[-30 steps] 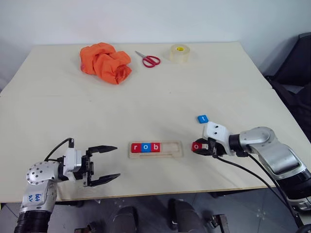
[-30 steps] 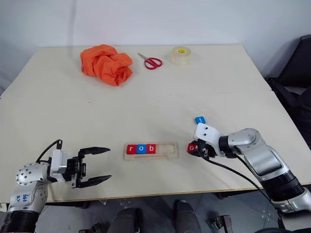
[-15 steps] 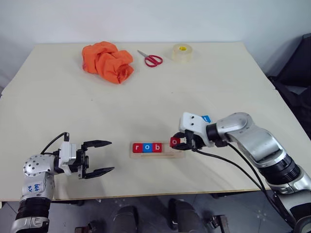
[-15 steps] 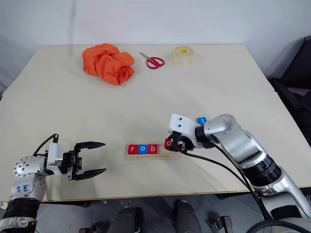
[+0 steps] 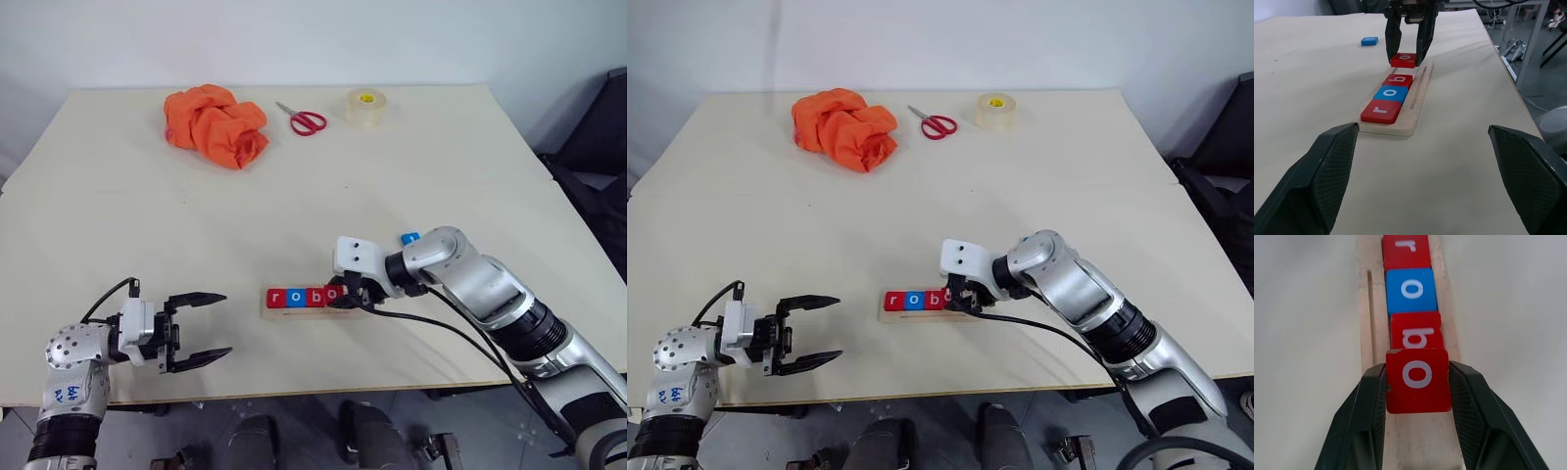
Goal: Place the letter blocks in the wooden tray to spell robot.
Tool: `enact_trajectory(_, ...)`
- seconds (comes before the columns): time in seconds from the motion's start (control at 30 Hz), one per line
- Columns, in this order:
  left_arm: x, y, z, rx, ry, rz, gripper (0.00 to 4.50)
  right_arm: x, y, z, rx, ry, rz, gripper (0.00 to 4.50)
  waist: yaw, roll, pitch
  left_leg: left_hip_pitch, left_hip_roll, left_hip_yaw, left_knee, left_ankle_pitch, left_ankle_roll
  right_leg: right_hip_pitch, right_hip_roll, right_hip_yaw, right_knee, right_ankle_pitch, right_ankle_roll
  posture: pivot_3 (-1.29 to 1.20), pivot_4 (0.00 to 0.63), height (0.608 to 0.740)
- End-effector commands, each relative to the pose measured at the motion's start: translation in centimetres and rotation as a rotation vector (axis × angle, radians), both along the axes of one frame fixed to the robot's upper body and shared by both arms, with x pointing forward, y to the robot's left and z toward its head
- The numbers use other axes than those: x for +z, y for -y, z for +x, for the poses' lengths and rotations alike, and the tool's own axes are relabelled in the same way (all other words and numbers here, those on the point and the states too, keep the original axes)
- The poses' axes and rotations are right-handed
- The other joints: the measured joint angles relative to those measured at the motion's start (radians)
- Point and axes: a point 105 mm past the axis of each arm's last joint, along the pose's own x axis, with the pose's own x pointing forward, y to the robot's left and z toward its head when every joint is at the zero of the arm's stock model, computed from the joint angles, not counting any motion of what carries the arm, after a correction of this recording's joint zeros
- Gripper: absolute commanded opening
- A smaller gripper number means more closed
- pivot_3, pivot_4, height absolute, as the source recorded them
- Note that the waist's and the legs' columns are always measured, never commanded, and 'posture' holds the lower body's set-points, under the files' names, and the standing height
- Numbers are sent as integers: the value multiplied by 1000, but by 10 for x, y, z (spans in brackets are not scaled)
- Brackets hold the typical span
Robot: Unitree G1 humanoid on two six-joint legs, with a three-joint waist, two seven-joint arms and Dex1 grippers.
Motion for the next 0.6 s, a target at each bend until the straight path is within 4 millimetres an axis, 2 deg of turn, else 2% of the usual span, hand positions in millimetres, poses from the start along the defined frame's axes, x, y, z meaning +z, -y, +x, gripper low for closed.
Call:
enact_trajectory(0.03, 8, -1, -2, 13, 38, -16, 4500, 5, -2, 3, 23, 35, -8, 1444, 0, 0, 0, 0, 0, 0, 0, 0, 0, 0, 0, 0, 0, 0, 0, 0, 150, 740)
enact_trajectory(0.33, 9, 0, 1, 23, 43, -21, 4500, 5, -1, 3, 50, 44, -33, 4451, -1, 0, 0, 0, 0, 0, 0, 0, 0, 0, 0, 0, 0, 0, 0, 0, 150, 740)
enact_trajectory(0.6, 11, 3, 8, 13, 51, -26, 4500, 14, -1, 5, 42, 61, 6, 4451, 0, 0, 0, 0, 0, 0, 0, 0, 0, 0, 0, 0, 0, 0, 0, 0, 150, 740)
